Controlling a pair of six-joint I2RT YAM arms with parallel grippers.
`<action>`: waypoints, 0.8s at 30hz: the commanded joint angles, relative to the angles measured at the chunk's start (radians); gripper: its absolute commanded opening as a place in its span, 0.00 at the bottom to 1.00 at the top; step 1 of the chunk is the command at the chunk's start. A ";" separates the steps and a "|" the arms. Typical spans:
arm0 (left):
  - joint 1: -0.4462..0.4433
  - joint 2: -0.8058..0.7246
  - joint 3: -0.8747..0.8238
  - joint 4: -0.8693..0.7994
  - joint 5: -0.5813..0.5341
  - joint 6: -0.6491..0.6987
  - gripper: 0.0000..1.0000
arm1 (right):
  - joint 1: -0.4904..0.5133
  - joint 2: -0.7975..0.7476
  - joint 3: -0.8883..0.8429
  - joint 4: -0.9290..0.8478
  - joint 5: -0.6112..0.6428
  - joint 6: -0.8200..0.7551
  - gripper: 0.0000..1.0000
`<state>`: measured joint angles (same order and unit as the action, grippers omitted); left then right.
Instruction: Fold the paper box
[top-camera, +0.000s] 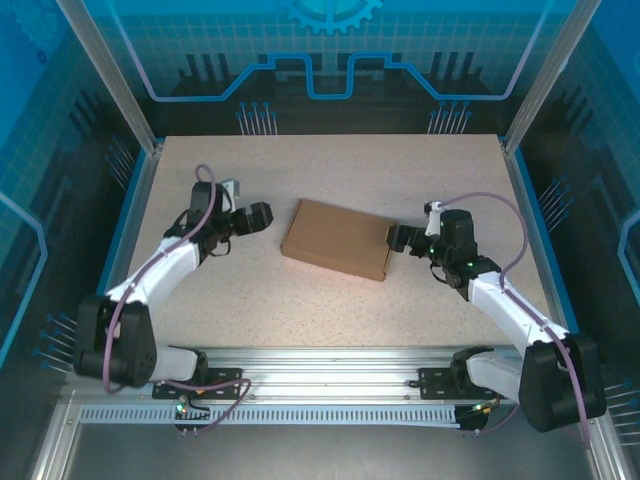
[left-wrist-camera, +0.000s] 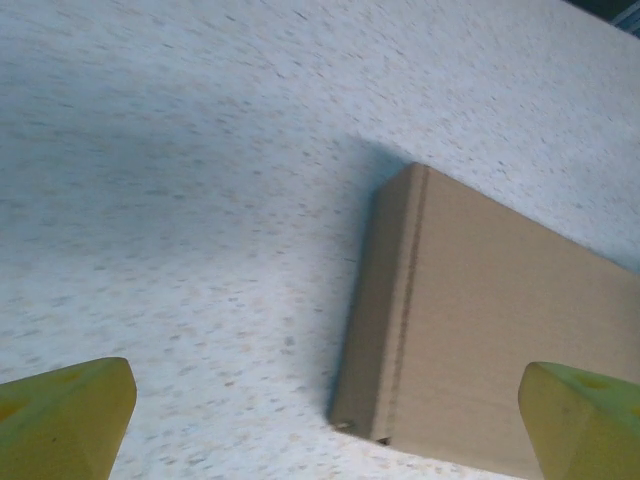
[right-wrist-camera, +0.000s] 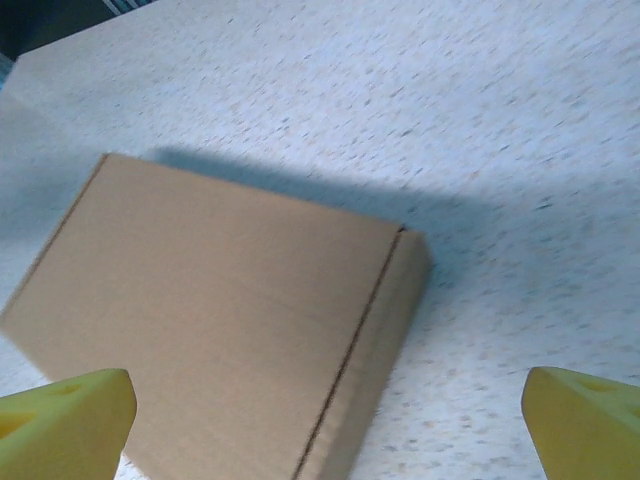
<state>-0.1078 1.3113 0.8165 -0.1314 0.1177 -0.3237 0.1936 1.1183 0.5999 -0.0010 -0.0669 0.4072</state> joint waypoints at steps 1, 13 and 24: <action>0.032 -0.076 -0.094 0.088 -0.088 0.052 0.99 | -0.039 -0.013 -0.018 -0.013 0.121 -0.107 1.00; 0.087 -0.175 -0.311 0.332 -0.287 0.186 0.99 | -0.149 0.083 -0.015 0.106 0.194 -0.189 1.00; 0.102 -0.023 -0.413 0.711 -0.247 0.320 0.99 | -0.179 0.166 -0.164 0.478 0.241 -0.315 1.00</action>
<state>-0.0196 1.2461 0.4366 0.4019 -0.1429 -0.0589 0.0292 1.2644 0.5011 0.2737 0.1577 0.1520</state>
